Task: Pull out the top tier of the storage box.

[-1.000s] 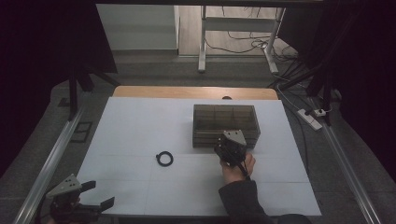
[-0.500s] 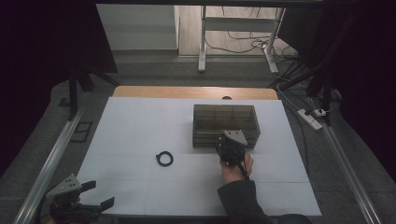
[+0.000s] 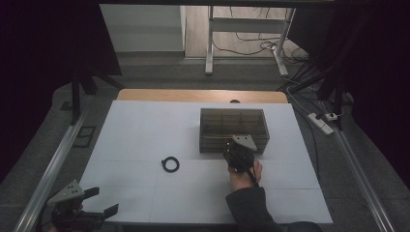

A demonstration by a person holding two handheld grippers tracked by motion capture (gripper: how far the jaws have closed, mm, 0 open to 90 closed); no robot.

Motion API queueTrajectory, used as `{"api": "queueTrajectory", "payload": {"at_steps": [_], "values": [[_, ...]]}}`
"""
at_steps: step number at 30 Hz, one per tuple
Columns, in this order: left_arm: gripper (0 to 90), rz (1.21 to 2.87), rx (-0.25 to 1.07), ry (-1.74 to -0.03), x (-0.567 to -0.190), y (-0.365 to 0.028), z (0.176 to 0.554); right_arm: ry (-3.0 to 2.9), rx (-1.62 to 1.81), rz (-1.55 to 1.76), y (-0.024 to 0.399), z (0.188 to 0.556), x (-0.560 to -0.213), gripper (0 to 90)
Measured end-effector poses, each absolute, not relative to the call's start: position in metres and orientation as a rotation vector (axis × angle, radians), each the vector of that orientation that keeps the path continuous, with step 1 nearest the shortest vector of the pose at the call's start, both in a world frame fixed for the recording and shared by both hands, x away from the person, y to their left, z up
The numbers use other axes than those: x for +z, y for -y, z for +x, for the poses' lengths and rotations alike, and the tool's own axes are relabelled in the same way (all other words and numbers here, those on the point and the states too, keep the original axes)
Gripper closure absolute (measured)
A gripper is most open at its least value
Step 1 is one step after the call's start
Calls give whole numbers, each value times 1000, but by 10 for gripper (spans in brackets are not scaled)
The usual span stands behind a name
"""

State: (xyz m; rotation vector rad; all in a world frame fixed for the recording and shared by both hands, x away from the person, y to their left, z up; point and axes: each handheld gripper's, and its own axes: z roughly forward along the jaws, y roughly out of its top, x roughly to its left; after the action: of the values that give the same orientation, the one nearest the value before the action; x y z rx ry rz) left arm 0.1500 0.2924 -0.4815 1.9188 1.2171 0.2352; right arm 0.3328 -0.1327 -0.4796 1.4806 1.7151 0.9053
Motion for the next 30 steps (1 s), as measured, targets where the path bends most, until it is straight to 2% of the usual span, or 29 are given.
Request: {"api": "queueTrajectory", "payload": {"at_steps": [30], "values": [[8, 1917, 233, -1218, -482, -293, 150, -1755, 896, 1457, 136, 311, -478, 551]]}}
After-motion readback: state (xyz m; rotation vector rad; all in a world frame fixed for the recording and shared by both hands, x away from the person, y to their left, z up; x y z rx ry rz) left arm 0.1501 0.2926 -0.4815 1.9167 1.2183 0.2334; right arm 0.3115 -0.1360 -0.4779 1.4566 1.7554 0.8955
